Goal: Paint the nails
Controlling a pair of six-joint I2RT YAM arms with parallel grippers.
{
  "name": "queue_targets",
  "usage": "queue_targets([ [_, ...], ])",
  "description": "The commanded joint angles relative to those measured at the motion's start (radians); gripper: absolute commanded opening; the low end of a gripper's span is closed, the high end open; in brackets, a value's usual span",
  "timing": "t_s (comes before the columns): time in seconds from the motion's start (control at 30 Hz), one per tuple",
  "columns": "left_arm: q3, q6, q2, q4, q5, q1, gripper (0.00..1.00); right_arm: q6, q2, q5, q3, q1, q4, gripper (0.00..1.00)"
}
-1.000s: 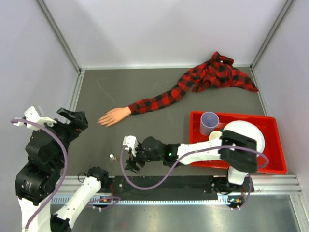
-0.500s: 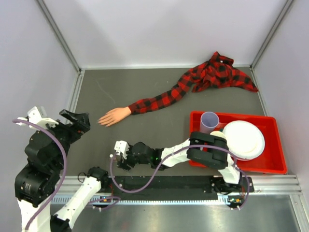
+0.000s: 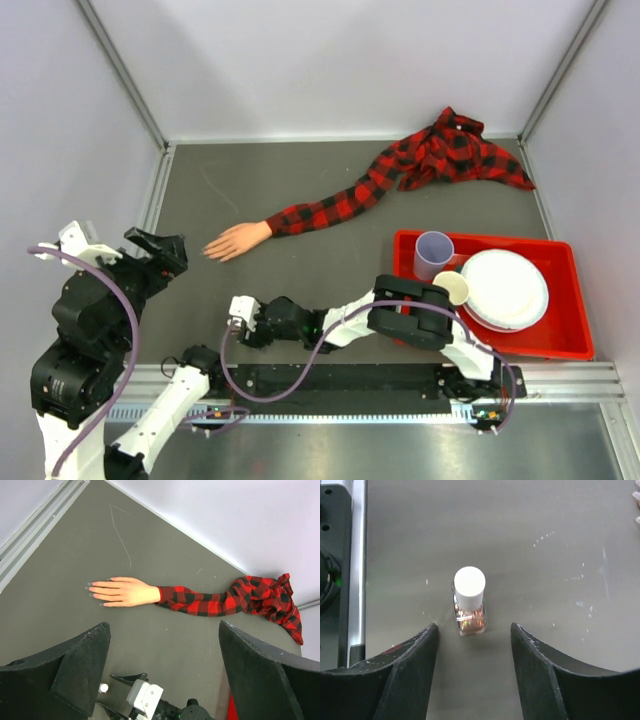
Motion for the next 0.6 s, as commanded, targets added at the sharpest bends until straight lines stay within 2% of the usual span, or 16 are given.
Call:
queue_targets([
  [0.0, 0.018, 0.009, -0.004, 0.016, 0.014, 0.004, 0.92, -0.028, 0.034, -0.018, 0.065, 0.010, 0.058, 0.58],
  [0.3, 0.021, 0.014, 0.004, 0.009, 0.015, 0.004, 0.92, -0.051, 0.082, -0.024, 0.094, 0.010, 0.077, 0.53],
  [0.4, 0.019, 0.011, 0.007, 0.006, 0.020, 0.004, 0.92, -0.057, 0.088, -0.035, 0.090, 0.010, 0.093, 0.49],
  [0.57, 0.004, 0.009, 0.012, 0.009, 0.023, 0.004, 0.92, -0.057, 0.066, -0.053, 0.051, 0.010, 0.129, 0.36],
])
